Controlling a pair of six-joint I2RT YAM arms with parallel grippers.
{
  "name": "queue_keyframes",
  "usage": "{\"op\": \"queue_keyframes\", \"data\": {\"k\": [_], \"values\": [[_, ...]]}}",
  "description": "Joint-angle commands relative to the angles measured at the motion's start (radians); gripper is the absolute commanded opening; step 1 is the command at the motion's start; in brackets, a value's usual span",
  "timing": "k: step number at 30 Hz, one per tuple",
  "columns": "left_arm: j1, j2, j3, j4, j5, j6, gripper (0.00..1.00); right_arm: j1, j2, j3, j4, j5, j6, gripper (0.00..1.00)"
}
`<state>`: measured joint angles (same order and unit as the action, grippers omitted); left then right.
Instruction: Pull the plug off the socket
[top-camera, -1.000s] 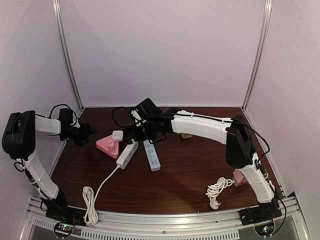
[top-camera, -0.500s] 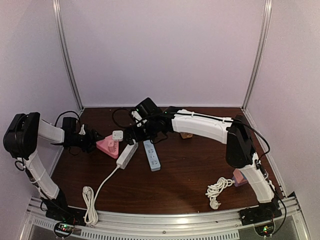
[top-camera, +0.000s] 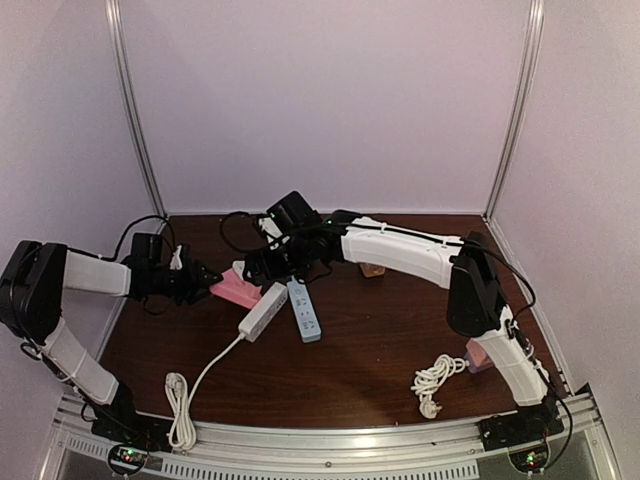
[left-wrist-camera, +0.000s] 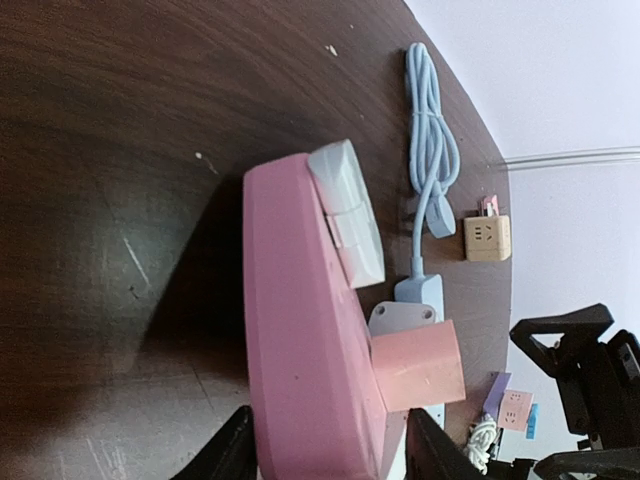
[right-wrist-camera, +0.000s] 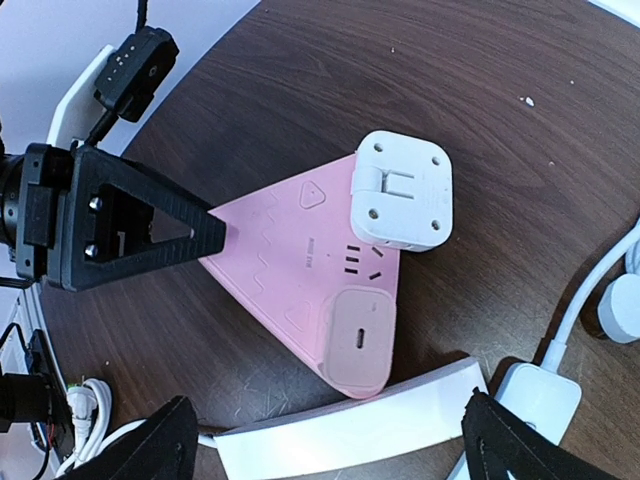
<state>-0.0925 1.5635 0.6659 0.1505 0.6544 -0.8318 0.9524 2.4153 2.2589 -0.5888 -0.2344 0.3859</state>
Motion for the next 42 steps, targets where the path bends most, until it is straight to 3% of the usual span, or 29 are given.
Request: {"op": "queue_keyframes", "data": {"k": [1,10,24,31,42], "values": [[-0.027,-0.023,-0.016,0.003,-0.004,-0.012,0.48,0.005,0.043,0.051,0.016,-0.047,-0.003,0.92],[-0.036,-0.008,-0.012,-0.013,-0.007,-0.005,0.42,-0.013,0.088,0.057,0.047,-0.067,0.056,0.83],[-0.036,0.024,-0.011,-0.018,0.01,0.001,0.24,-0.037,0.144,0.061,0.166,-0.167,0.048,0.57],[-0.036,0.03,0.005,-0.037,0.021,0.004,0.15,-0.035,0.139,0.051,0.141,-0.15,0.024,0.51],[-0.036,0.03,0.035,-0.179,-0.018,0.022,0.01,-0.035,0.119,0.054,0.138,-0.124,-0.007,0.25]]}}
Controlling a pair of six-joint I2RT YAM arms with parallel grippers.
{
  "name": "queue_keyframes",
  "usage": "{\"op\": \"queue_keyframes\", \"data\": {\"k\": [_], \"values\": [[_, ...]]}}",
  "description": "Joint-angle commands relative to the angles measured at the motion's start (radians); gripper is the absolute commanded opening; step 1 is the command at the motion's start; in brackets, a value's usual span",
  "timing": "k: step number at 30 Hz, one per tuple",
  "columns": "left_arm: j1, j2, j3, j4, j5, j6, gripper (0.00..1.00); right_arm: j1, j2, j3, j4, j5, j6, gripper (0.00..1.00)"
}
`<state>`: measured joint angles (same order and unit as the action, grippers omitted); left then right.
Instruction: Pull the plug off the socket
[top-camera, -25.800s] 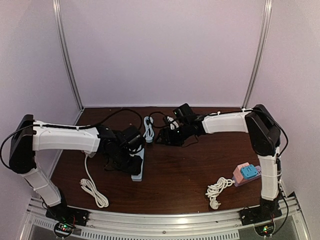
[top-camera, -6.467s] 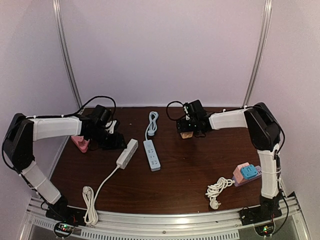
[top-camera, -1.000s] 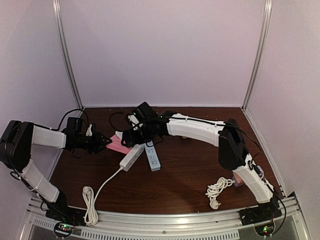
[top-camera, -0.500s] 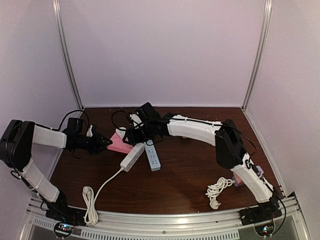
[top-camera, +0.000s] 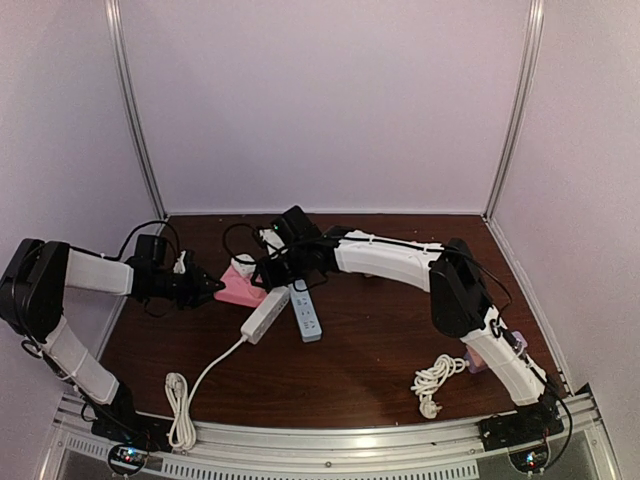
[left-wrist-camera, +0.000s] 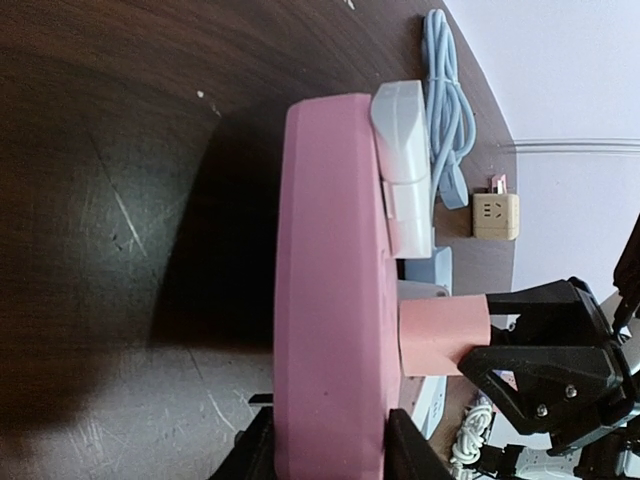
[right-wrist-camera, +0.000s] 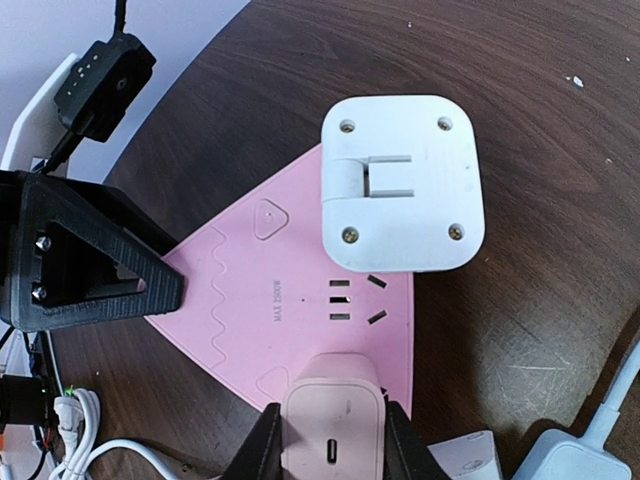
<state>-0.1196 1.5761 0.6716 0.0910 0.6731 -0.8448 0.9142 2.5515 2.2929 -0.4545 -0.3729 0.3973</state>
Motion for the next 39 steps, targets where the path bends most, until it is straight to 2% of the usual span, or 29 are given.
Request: {"op": "queue_keyframes", "data": {"k": [1,5,14,24,39], "values": [[-0.009,0.019,0.041,-0.166,-0.058,0.056,0.0,0.004,-0.023,0.02,0.003,0.02,-0.024,0.23],[-0.01,0.021,0.055,-0.247,-0.111,0.093,0.0,0.005,-0.049,0.021,0.006,0.04,-0.044,0.19],[-0.009,0.027,0.062,-0.31,-0.159,0.122,0.0,0.015,-0.099,0.024,0.03,0.063,-0.058,0.16],[-0.009,0.031,0.048,-0.323,-0.175,0.127,0.0,0.022,-0.143,0.035,0.018,0.112,-0.093,0.14],[-0.009,0.028,0.046,-0.339,-0.181,0.137,0.0,0.083,-0.191,0.019,-0.019,0.244,-0.186,0.05]]}}
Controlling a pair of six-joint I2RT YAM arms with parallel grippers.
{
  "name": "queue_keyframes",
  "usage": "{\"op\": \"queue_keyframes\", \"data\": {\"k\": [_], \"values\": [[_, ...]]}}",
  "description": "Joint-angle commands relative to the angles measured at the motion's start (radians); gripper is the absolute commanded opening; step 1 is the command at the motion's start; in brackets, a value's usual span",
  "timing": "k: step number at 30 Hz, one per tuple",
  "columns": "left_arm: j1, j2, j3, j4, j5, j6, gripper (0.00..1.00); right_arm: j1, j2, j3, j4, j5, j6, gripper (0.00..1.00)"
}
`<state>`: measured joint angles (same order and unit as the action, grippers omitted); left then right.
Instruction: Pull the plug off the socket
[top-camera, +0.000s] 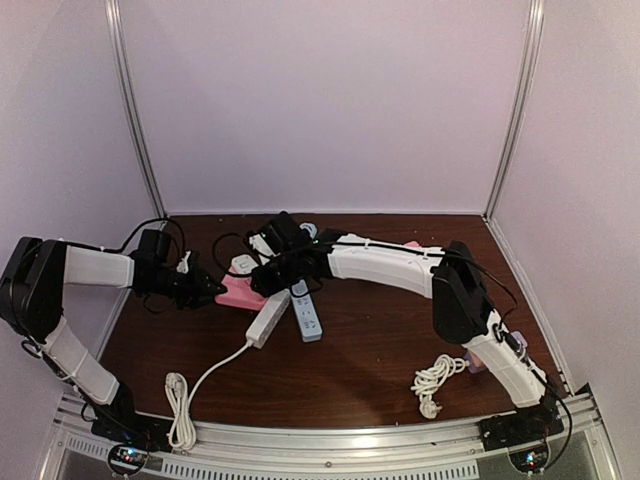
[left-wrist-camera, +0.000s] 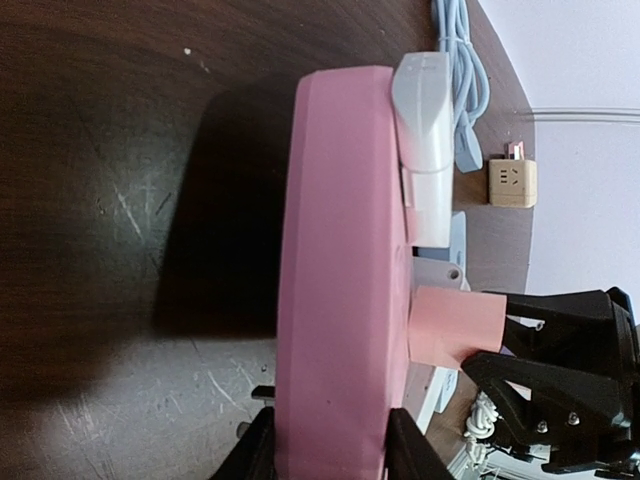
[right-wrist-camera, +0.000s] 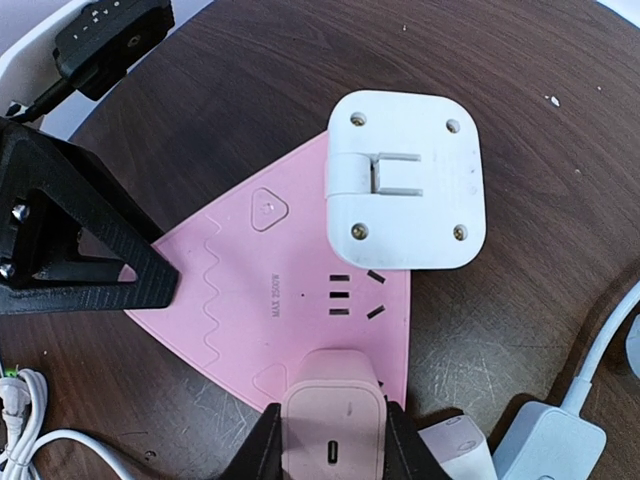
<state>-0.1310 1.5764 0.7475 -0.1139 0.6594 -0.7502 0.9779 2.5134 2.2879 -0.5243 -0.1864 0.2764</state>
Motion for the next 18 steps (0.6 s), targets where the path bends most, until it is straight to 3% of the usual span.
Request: {"op": "queue_keyframes", "data": {"k": [1,18], "values": [[0.002,0.028,-0.03,-0.135,-0.167,0.044,0.0,0.019,-0.158,0.023,0.05,0.069,-0.071,0.05],[0.002,0.03,-0.04,-0.145,-0.178,0.063,0.0,-0.04,-0.237,-0.071,0.129,-0.03,-0.011,0.0]]}}
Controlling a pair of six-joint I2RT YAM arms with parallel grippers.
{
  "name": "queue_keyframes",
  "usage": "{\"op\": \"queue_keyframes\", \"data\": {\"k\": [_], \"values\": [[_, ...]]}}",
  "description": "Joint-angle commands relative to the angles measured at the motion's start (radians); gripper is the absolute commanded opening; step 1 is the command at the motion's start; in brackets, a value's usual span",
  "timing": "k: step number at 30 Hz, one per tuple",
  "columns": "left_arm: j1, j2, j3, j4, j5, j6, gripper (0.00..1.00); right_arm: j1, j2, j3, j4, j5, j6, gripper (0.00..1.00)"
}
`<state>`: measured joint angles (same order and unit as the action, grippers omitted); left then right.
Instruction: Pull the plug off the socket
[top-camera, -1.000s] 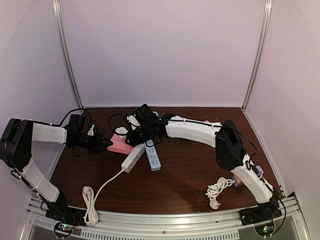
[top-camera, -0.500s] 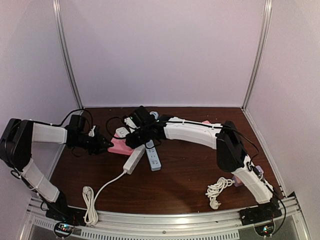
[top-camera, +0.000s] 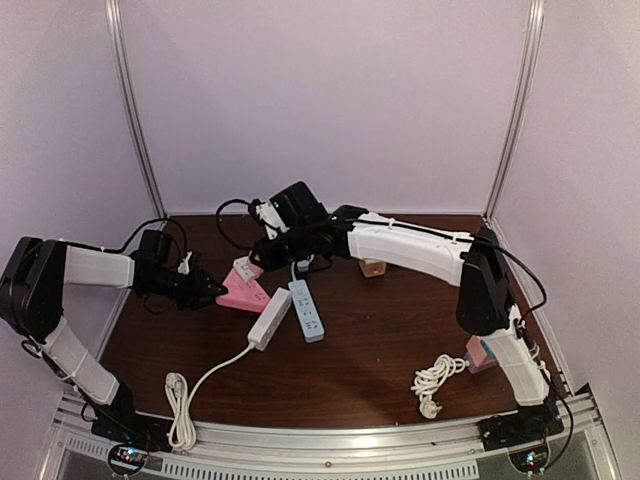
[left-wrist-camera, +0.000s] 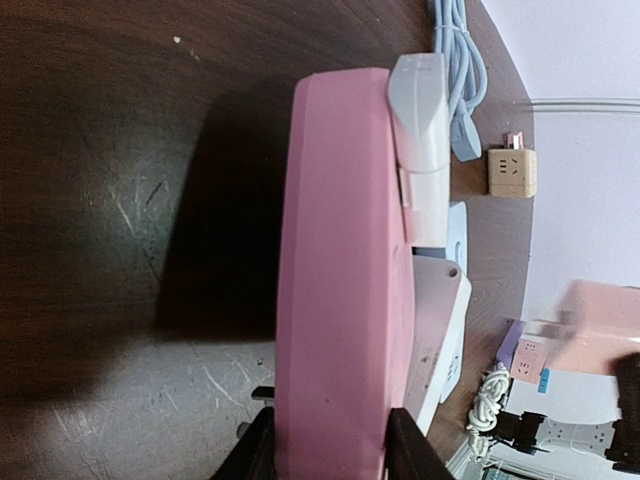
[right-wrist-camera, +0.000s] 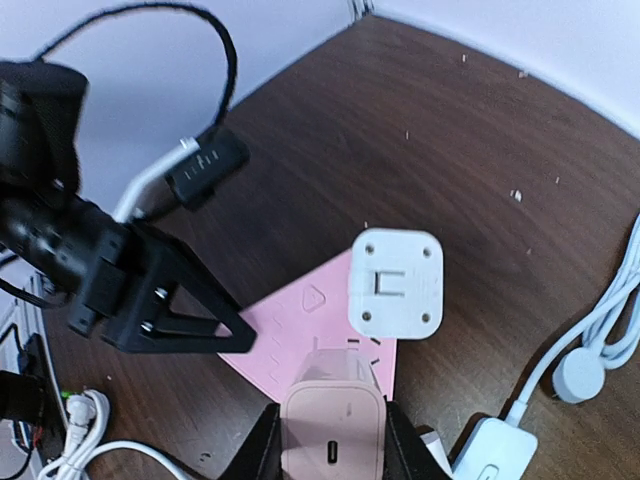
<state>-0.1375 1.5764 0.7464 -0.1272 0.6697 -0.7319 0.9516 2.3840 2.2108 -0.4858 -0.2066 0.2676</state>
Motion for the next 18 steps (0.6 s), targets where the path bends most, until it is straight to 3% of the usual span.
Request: {"op": "queue_keyframes", "data": {"k": [1,9,18], "values": [[0.009,0.028,-0.039,-0.131,-0.187,0.045,0.0,-0.012,-0.109,0.006,0.09,-0.008,-0.002,0.0],[0.009,0.023,-0.027,-0.131,-0.17,0.052,0.0,-0.031,-0.152,-0.076,0.08,0.014,0.013,0.0],[0.009,0.006,-0.008,-0.132,-0.132,0.079,0.0,-0.129,-0.39,-0.53,0.258,-0.032,0.098,0.0]]}}
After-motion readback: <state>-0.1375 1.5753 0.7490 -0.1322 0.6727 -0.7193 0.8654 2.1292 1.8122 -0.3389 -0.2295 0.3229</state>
